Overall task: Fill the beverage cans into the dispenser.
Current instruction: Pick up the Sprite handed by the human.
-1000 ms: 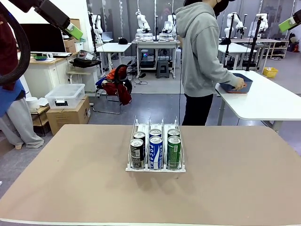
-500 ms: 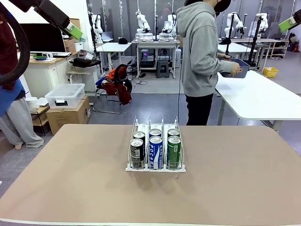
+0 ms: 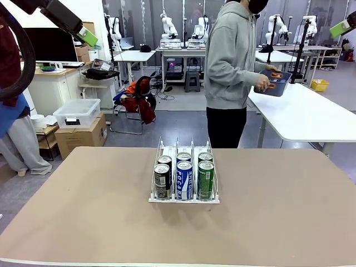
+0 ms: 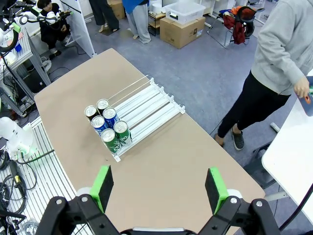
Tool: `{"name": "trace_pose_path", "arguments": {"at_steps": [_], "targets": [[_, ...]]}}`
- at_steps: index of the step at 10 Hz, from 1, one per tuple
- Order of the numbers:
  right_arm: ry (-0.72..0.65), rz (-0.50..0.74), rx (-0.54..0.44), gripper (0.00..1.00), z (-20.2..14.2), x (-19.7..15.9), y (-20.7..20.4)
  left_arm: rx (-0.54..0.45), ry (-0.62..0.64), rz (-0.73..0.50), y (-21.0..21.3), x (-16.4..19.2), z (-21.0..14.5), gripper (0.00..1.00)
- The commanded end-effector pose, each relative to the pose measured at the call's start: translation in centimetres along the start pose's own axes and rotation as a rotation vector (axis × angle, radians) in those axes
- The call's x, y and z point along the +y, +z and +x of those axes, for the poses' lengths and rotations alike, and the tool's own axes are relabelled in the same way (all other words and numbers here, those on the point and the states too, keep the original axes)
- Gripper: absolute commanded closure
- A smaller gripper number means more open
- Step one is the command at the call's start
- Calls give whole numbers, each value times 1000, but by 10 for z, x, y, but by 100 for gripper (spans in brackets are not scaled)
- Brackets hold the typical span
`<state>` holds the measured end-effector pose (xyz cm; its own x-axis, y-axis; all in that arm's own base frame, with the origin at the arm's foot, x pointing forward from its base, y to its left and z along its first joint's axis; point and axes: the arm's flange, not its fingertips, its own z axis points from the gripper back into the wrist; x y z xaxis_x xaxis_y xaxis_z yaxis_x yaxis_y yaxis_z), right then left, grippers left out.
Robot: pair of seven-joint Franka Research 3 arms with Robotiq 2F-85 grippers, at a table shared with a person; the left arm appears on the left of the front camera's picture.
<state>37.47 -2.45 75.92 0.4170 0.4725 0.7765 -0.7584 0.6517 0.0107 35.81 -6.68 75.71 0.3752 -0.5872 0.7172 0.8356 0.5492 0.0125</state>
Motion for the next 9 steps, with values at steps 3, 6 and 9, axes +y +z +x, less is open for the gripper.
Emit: {"name": "trace_pose_path", "arguments": {"at_steps": [3, 6, 9], "targets": [[-3, 3, 2, 0, -2, 0, -1, -2, 0, 2, 0, 0, 0, 0], [-3, 3, 2, 0, -2, 0, -1, -2, 0, 2, 0, 0, 0, 0], [-3, 3, 2, 0, -2, 0, -1, -2, 0, 2, 0, 0, 0, 0]]}}
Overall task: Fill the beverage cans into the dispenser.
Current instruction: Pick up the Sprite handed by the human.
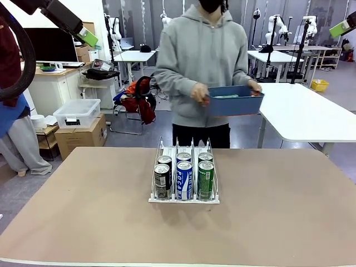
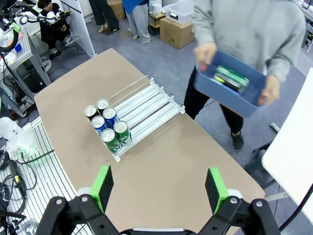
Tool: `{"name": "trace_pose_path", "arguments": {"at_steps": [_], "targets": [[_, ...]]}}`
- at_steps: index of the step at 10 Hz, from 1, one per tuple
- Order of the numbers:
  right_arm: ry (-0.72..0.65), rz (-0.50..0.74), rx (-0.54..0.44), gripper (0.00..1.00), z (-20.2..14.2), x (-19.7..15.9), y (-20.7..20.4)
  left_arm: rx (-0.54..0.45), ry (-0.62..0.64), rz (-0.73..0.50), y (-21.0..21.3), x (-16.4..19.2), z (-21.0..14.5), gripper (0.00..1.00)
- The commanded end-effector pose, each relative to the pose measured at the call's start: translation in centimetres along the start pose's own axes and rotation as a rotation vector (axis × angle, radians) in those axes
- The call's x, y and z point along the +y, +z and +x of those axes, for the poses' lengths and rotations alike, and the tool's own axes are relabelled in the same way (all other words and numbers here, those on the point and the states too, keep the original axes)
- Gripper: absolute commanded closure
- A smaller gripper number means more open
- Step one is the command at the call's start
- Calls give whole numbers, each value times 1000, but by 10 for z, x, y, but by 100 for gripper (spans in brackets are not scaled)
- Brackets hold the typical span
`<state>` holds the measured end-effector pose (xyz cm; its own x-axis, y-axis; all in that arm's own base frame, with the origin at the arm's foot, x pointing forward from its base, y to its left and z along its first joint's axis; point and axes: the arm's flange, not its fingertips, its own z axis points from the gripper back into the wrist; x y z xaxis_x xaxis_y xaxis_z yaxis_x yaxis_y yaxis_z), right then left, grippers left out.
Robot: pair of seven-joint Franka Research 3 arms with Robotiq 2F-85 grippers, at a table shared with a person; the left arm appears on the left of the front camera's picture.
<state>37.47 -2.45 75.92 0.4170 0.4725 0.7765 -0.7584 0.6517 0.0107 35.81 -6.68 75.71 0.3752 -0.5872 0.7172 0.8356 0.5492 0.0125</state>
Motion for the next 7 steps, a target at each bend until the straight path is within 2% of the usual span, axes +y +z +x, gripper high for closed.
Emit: {"name": "trace_pose_path", "arguments": {"at_steps": [1, 7], "targets": [[-3, 3, 2, 0, -2, 0, -1, -2, 0, 2, 0, 0, 0, 0], [-3, 3, 2, 0, -2, 0, -1, -2, 0, 2, 0, 0, 0, 0]]}}
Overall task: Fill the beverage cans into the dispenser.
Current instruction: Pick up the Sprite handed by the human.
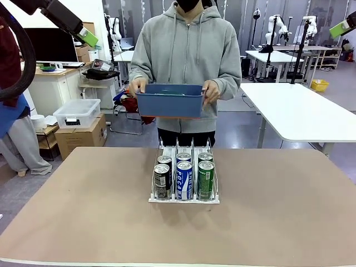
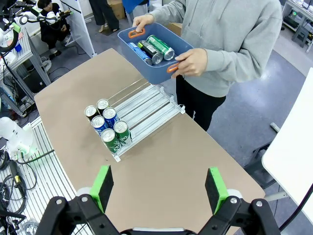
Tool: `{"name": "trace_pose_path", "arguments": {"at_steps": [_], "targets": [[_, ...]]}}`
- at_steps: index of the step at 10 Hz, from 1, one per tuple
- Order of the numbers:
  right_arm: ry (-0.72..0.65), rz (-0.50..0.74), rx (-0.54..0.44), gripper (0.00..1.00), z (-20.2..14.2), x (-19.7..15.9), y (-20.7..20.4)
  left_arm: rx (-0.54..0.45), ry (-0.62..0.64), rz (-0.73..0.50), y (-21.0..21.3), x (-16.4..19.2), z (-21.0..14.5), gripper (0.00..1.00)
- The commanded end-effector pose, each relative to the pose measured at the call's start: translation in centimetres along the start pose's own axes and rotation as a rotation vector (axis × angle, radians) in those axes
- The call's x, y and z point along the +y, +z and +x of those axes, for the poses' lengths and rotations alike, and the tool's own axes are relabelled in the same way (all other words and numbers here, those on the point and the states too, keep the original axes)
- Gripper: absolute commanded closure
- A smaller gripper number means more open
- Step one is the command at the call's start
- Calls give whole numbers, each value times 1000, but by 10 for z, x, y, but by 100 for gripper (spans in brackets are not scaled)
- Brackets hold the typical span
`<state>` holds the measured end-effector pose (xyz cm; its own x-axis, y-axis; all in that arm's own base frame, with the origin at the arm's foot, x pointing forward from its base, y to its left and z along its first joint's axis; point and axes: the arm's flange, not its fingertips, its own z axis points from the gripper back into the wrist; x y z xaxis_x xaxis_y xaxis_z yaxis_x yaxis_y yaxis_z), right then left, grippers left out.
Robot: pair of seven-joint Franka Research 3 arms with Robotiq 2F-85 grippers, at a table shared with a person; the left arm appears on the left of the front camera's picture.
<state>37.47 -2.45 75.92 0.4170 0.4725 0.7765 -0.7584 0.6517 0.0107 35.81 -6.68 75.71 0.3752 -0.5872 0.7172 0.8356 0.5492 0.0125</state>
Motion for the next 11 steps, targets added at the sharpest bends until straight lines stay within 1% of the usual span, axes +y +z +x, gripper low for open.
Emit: {"name": "trace_pose_path", "arguments": {"at_steps": [1, 11], "targets": [[-3, 3, 2, 0, -2, 0, -1, -2, 0, 2, 0, 0, 0, 0], [-3, 3, 2, 0, -2, 0, -1, -2, 0, 2, 0, 0, 0, 0]]}}
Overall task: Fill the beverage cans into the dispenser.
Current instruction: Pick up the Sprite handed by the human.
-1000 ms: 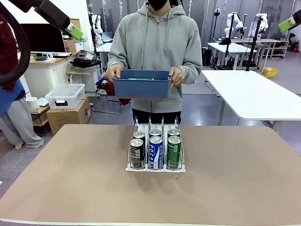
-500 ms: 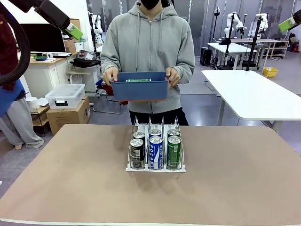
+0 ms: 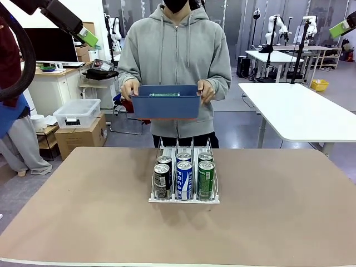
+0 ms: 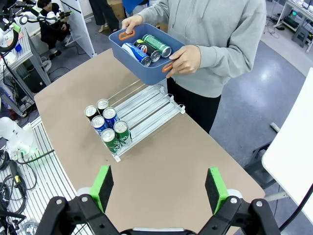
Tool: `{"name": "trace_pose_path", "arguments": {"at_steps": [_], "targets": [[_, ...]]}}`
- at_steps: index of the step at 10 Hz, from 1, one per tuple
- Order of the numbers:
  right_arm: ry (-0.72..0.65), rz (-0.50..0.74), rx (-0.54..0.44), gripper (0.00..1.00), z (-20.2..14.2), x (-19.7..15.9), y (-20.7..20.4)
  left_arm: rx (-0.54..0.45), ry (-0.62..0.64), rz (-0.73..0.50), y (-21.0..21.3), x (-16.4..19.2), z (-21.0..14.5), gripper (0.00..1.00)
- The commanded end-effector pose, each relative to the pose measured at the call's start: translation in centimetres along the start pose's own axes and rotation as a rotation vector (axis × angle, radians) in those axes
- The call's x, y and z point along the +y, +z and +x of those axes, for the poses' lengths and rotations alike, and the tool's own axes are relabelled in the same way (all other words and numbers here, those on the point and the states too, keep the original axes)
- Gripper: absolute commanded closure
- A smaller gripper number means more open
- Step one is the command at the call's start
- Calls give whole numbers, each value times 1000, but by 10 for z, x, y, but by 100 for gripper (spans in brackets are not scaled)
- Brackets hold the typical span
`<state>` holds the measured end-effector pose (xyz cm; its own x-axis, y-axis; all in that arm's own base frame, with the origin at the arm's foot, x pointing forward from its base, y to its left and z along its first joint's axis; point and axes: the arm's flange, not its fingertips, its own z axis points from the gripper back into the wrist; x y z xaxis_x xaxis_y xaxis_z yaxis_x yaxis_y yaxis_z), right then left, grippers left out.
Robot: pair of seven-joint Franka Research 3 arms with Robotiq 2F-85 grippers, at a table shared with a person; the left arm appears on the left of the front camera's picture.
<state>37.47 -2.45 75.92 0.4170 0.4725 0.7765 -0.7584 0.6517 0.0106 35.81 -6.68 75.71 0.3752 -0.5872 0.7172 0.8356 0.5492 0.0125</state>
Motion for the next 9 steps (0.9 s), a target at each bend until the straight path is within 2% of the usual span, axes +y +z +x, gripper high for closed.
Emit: {"name": "trace_pose_path", "arguments": {"at_steps": [1, 9], "targets": [[-3, 3, 2, 0, -2, 0, -1, -2, 0, 2, 0, 0, 0, 0], [-3, 3, 2, 0, -2, 0, -1, -2, 0, 2, 0, 0, 0, 0]]}}
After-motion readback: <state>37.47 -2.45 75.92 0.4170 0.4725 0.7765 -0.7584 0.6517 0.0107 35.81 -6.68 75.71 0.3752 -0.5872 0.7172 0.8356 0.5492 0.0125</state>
